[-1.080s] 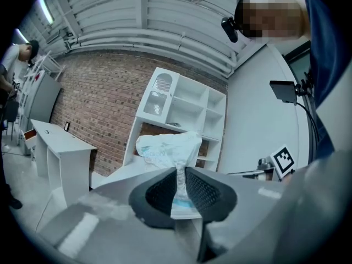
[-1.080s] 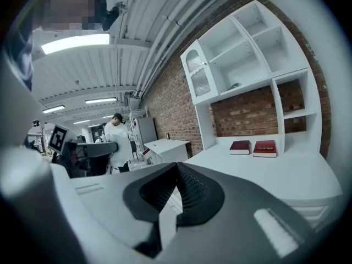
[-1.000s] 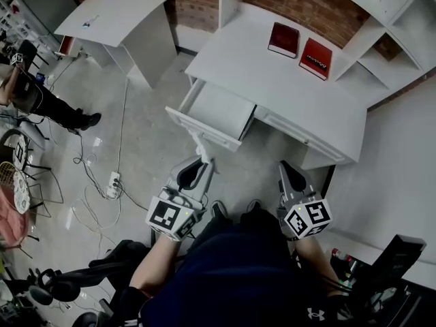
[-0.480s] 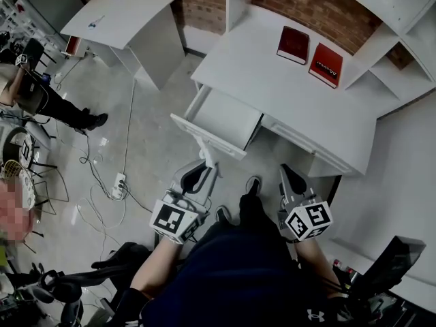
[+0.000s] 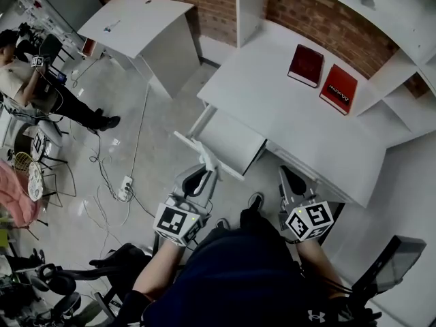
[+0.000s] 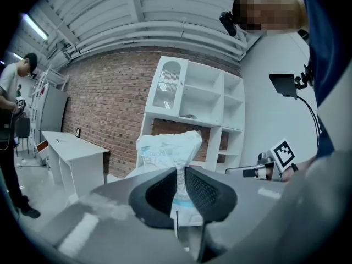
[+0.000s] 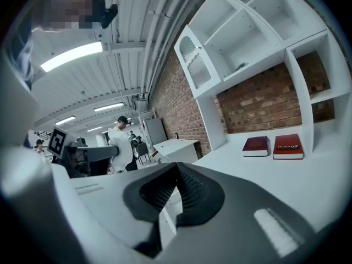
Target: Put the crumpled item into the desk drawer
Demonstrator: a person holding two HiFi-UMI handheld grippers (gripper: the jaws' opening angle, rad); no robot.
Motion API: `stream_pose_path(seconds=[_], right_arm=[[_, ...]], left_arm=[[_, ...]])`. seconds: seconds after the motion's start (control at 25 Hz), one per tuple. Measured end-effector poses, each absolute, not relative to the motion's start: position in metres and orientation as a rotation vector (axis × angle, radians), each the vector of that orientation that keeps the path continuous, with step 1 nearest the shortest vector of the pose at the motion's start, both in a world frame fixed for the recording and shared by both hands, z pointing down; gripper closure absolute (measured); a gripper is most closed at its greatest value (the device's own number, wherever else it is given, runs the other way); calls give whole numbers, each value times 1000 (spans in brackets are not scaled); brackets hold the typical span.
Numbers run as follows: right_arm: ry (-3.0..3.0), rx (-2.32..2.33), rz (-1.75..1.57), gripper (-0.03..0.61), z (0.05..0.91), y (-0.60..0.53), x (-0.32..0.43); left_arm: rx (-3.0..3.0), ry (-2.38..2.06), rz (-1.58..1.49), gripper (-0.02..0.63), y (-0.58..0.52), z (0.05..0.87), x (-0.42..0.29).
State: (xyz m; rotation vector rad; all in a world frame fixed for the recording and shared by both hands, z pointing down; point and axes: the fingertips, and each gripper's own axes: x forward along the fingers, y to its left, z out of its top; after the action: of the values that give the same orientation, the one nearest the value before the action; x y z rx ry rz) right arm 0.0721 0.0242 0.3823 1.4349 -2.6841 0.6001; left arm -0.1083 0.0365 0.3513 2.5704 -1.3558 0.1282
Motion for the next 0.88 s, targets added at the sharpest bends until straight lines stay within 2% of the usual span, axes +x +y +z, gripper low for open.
stream_pose_path(seconds=[0.4,0.88], right_arm=[[-2709,1363,635,575,397,-19,93],[-2632,1428,697,577,412,-64,93]], left_arm=[[2517,-1456,201,557,-1,357,-85],[2634,-1453,516,557,-63,392,-91]])
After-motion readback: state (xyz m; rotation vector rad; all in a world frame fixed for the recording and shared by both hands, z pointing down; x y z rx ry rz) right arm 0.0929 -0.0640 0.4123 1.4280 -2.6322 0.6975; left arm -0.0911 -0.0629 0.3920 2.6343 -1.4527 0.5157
